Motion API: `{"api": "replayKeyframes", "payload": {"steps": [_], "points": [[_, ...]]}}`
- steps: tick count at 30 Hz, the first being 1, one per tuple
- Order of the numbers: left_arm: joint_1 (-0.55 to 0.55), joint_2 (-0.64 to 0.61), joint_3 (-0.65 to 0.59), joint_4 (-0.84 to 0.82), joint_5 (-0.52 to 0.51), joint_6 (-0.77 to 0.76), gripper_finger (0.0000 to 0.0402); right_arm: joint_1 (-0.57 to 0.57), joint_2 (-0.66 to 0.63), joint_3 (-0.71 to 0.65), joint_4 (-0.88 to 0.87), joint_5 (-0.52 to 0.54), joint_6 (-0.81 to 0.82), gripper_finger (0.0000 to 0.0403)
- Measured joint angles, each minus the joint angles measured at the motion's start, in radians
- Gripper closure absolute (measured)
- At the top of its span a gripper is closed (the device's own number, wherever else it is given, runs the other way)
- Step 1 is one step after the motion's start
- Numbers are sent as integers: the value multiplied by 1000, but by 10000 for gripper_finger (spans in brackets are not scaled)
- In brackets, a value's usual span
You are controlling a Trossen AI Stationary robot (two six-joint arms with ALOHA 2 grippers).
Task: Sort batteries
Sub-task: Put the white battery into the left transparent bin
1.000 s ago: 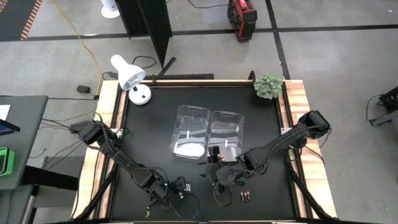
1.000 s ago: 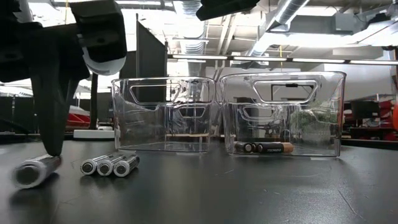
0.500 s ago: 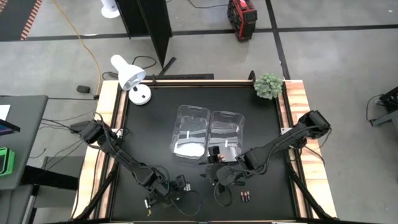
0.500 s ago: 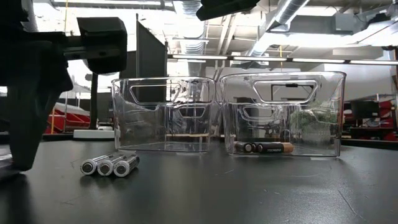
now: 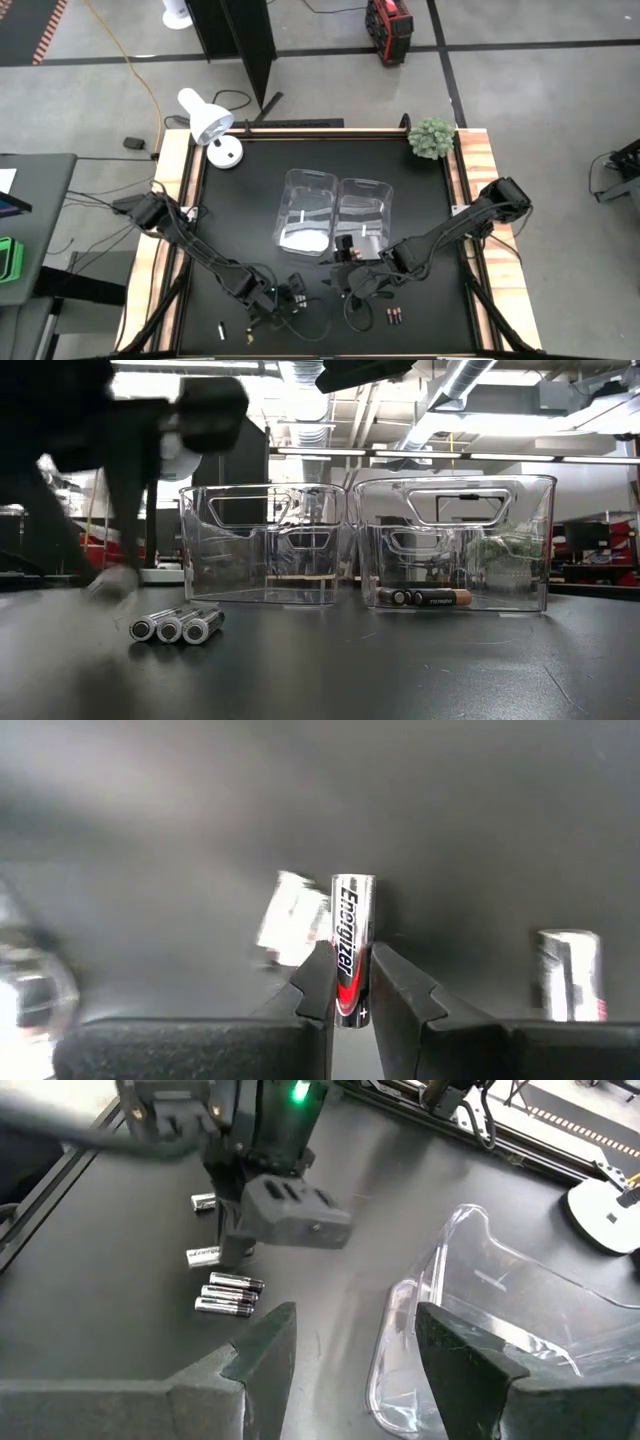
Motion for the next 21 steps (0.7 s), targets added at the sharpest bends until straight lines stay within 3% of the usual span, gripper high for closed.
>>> {"api": "replayKeyframes", "payload": {"steps": [10,16,21], "points": [[-12,-101,58,-119,-70,-110,367,1,0,0,-11,0,-8,180],[-13,-259,-2,-116,-89,-163,367,1,0,0,-20,0,-10,180],[-12,-447,-98,-5,-58,-167,367,1,0,0,-29,0,-11,180]]}}
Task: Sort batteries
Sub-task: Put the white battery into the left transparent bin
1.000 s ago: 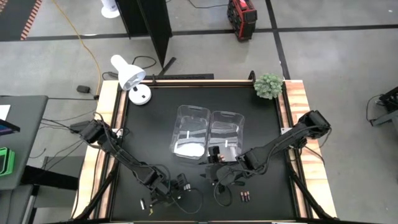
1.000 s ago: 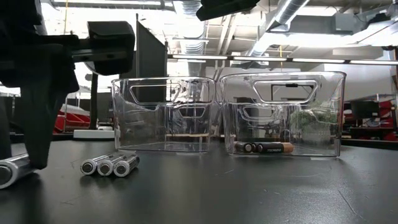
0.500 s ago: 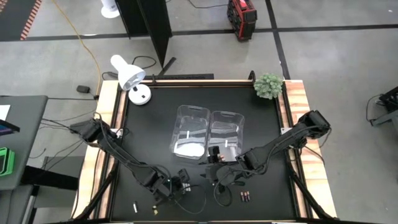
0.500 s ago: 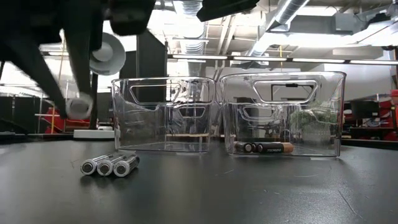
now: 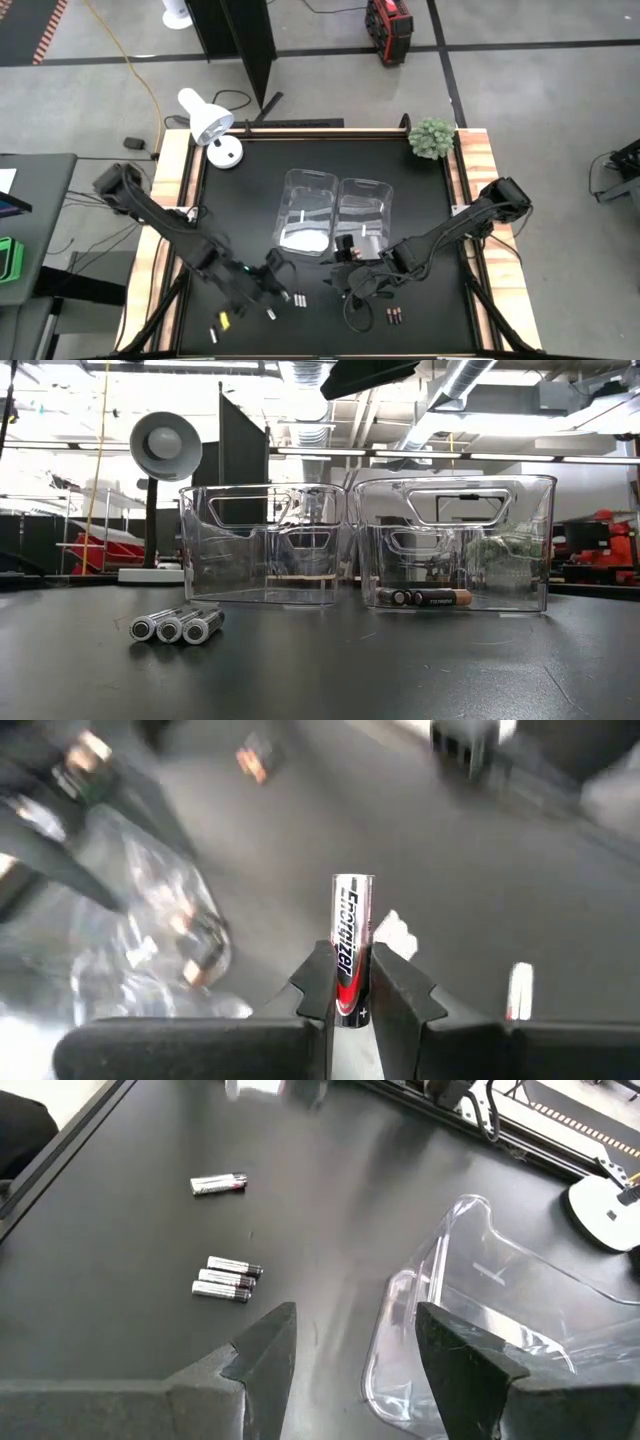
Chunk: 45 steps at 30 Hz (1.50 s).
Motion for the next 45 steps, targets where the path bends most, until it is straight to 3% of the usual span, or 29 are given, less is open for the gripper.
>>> {"api": "replayKeyframes", "payload": {"steps": [5,10,14,18,23,29,36,45], "points": [[5,-174,-125,158,38,-3,367,1,0,0,0,0,0,180],[5,-252,-210,233,33,-27,367,1,-1,0,0,1,0,180],[13,-253,-228,223,-117,-65,367,1,-1,0,0,5,0,180],[98,-245,-229,190,-254,-173,367,-4,-1,0,0,5,0,180],[290,-245,-228,137,-255,-334,367,-8,-2,0,0,6,-2,180],[563,-240,-228,147,-35,-331,367,-8,-2,0,1,5,-22,180],[820,-149,-227,155,162,-276,369,-8,-2,0,-9,5,-31,180],[949,67,-187,161,267,-232,360,-8,-2,0,-8,5,-46,180]]}}
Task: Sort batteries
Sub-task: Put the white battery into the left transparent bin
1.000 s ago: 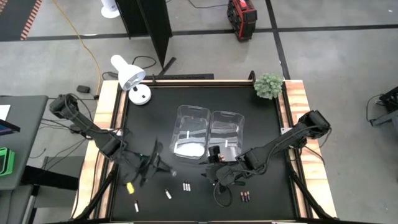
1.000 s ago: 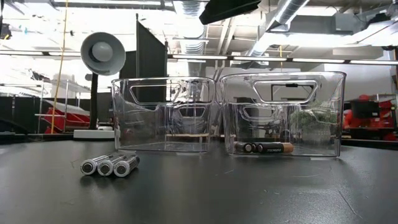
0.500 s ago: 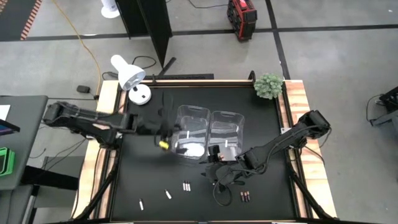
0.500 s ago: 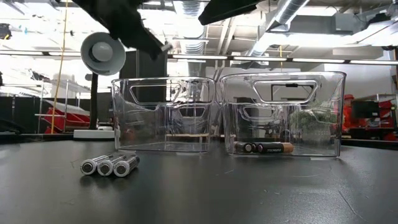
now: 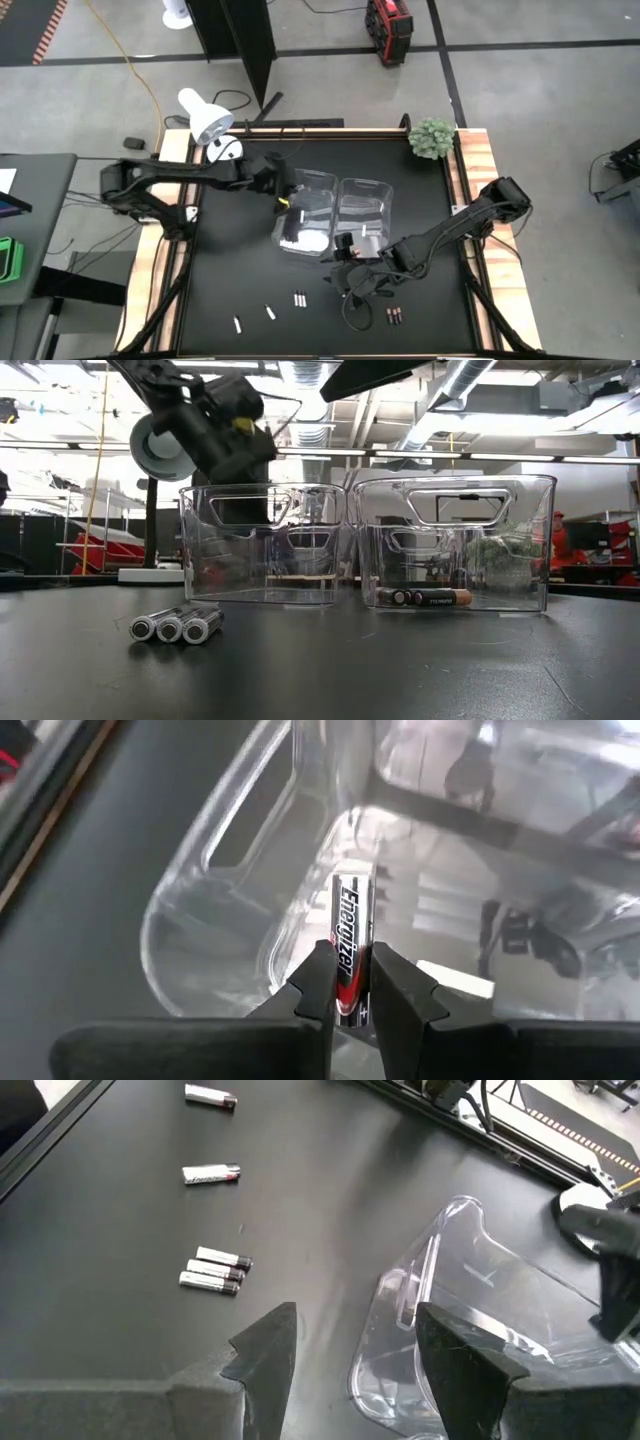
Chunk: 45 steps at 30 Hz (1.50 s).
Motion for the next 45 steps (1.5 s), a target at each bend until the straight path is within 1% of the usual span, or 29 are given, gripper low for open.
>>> {"api": "replayKeyframes", "payload": {"steps": [9,21,25,34,37,39,43,45], "points": [[6,127,68,4,-1,27,362,0,0,0,-10,0,-2,180],[13,144,71,0,-22,50,349,0,0,0,-13,0,0,180],[13,144,71,0,-30,50,328,0,0,0,-14,0,0,180],[13,144,71,-1,-38,45,261,0,0,0,-14,0,0,180],[2,113,77,-23,-41,55,251,0,0,0,-14,0,0,180],[-15,68,87,-8,-42,75,249,0,0,0,-14,-1,0,180],[-57,-54,105,-8,-36,133,249,0,0,0,-19,-1,1,180],[-84,-129,109,-38,-29,157,249,0,0,0,-19,-1,1,180]]}}
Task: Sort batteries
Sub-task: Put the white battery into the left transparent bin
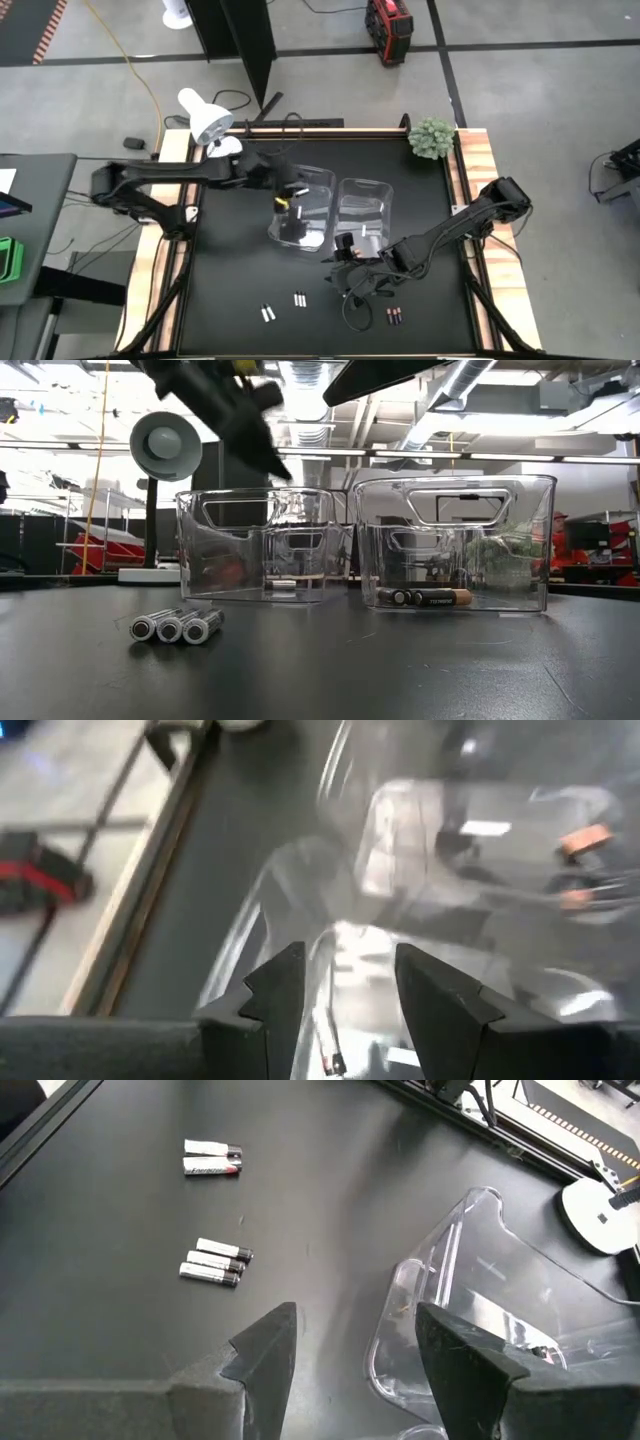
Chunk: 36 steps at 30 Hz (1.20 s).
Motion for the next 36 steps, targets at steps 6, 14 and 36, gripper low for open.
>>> {"api": "replayKeyframes", "payload": {"steps": [6,14,36], "points": [[-141,-179,1,-200,57,-8,249,0,0,0,-1,0,0,180],[-486,-208,-22,-416,51,-136,249,0,0,0,-1,0,3,180],[-994,258,-14,-212,-157,-451,249,0,0,0,1,0,3,180]]}}
